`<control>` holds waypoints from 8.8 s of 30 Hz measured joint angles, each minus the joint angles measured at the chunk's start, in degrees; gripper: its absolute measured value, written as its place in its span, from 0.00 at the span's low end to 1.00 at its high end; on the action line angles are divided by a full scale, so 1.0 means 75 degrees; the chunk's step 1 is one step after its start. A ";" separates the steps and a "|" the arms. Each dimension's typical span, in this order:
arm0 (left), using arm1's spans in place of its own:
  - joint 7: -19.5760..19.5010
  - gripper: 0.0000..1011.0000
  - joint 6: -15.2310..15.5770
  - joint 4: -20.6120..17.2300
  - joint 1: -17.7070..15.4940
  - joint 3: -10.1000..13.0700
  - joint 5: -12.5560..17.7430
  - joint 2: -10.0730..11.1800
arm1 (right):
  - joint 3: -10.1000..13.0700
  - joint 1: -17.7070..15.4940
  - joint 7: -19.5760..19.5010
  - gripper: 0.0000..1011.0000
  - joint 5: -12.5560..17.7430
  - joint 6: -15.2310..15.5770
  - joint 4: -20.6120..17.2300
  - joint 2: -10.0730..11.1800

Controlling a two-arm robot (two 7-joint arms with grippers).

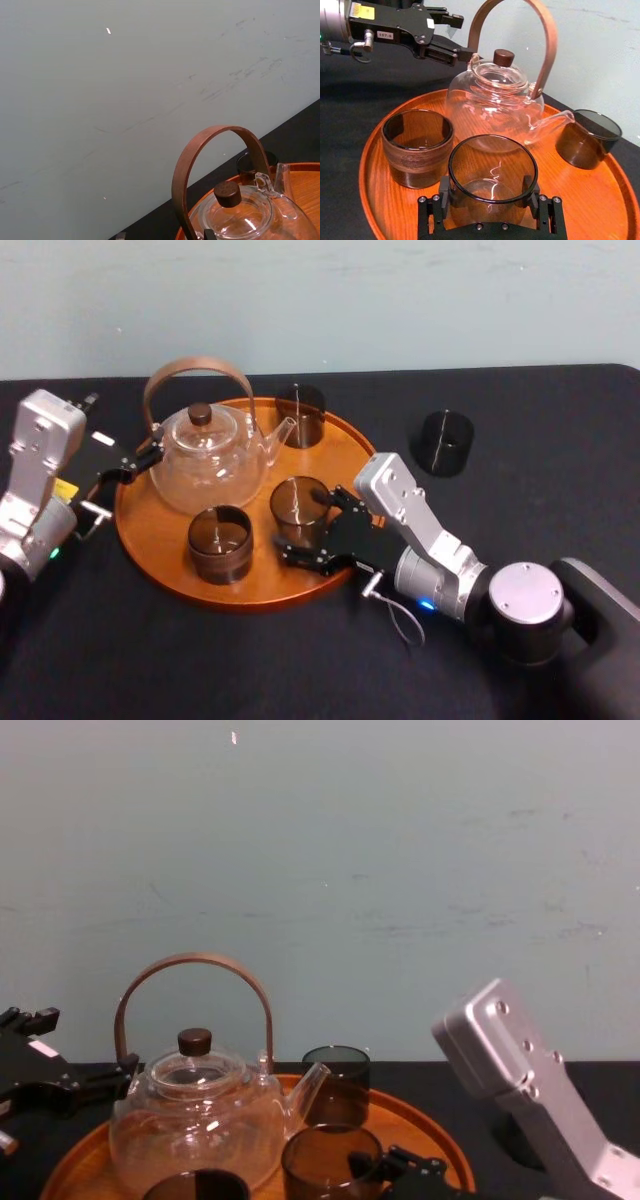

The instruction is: Pick up the glass from the table and place it on the tray.

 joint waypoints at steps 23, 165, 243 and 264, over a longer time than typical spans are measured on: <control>0.0000 1.00 0.0000 0.0000 0.0000 0.0000 0.0000 0.0000 | -0.0055 0.0022 -0.0014 0.97 -0.0036 -0.0039 0.0094 -0.0062; 0.0000 1.00 0.0000 0.0000 0.0000 0.0000 0.0000 0.0000 | 0.1856 0.1220 -0.0688 0.99 0.0061 0.0279 0.2075 0.0225; 0.0000 1.00 0.0000 0.0000 -0.0001 0.0000 0.0000 0.0000 | 0.1693 0.0858 -0.0410 0.91 0.0151 0.0667 0.0896 0.0455; 0.0000 1.00 0.0000 0.0000 0.0000 0.0000 0.0000 0.0000 | 0.1601 0.0488 -0.0489 0.91 0.0205 0.0854 0.0015 0.0616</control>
